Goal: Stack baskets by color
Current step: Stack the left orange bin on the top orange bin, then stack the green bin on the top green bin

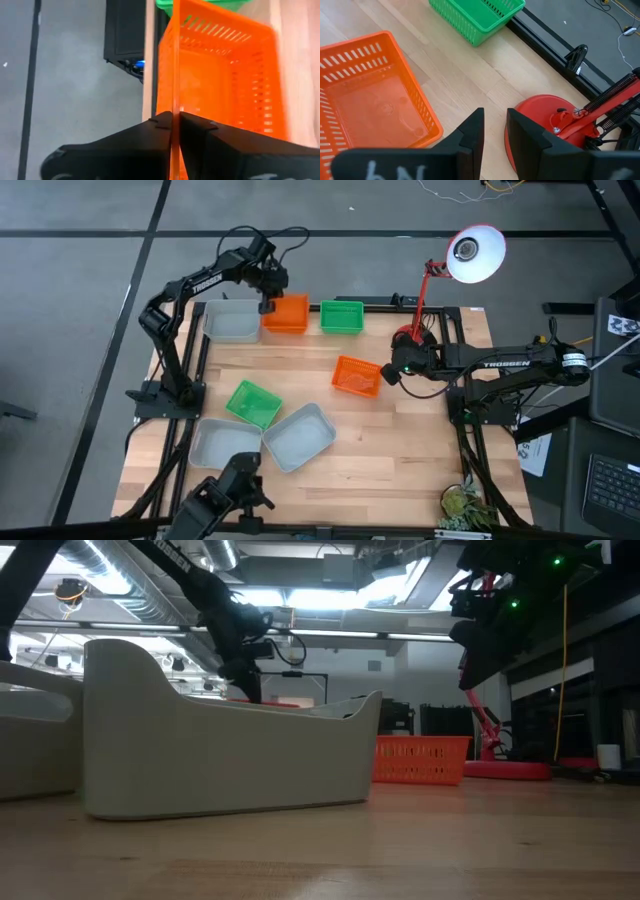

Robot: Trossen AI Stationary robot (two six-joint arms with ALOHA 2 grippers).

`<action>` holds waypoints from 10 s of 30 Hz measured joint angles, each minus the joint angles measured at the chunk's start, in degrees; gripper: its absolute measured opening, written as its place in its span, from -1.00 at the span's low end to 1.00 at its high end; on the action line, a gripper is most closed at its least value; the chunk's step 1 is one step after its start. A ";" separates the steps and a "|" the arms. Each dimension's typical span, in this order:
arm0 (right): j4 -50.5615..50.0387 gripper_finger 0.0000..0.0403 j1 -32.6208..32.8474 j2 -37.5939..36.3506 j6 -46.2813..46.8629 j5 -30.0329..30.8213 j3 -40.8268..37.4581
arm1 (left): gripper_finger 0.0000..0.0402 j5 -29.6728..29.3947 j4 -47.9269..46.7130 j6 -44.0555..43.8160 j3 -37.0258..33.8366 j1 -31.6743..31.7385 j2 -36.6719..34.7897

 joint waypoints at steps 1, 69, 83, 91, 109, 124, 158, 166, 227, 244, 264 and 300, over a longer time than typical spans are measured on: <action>0.00 -0.58 0.00 0.00 0.00 0.00 0.00 | -0.92 -0.01 0.19 -0.75 0.00 -0.02 0.00; -0.04 -0.58 0.00 0.00 0.02 -0.53 0.02 | -0.93 -23.61 20.41 -8.13 -4.49 -20.24 11.43; -0.04 -0.59 0.00 0.00 0.02 -0.57 0.00 | -0.93 -32.09 -0.30 -15.76 5.12 -20.50 11.25; -0.20 -0.59 0.04 0.00 0.00 -3.17 0.02 | -0.93 -15.73 -11.22 -21.38 7.67 -22.41 6.75; -0.39 -0.59 0.02 0.00 -0.20 -3.04 0.02 | -0.93 -14.52 1.08 -21.04 -3.61 -21.48 7.05; -0.37 -0.59 0.02 0.00 -0.20 -3.02 0.02 | -0.93 -15.47 3.00 -19.69 -3.62 -18.91 7.04; 1.46 -0.59 0.02 0.00 0.03 -4.99 0.02 | -0.93 -15.47 -26.12 -44.09 -7.81 -35.29 -13.23; 1.37 -0.58 0.00 0.00 0.01 -5.05 0.02 | -0.93 -4.83 -27.05 -57.44 -24.89 -42.23 -16.85; 4.48 -0.58 0.42 0.02 -1.11 -6.50 0.00 | -1.00 -40.64 25.03 -52.30 -37.70 -38.29 -13.37; 18.29 -0.58 0.37 0.17 -10.62 -10.47 0.00 | -0.99 -23.14 28.95 -46.66 -32.55 -43.76 -12.40; 33.70 -0.35 -4.13 18.09 -28.41 -42.35 9.90 | -0.82 -37.40 6.69 -49.72 -31.28 -38.13 -34.07; 8.50 -0.09 -5.90 50.80 -94.61 -40.45 43.95 | -0.79 -37.36 5.36 -48.12 -31.32 -31.87 -33.16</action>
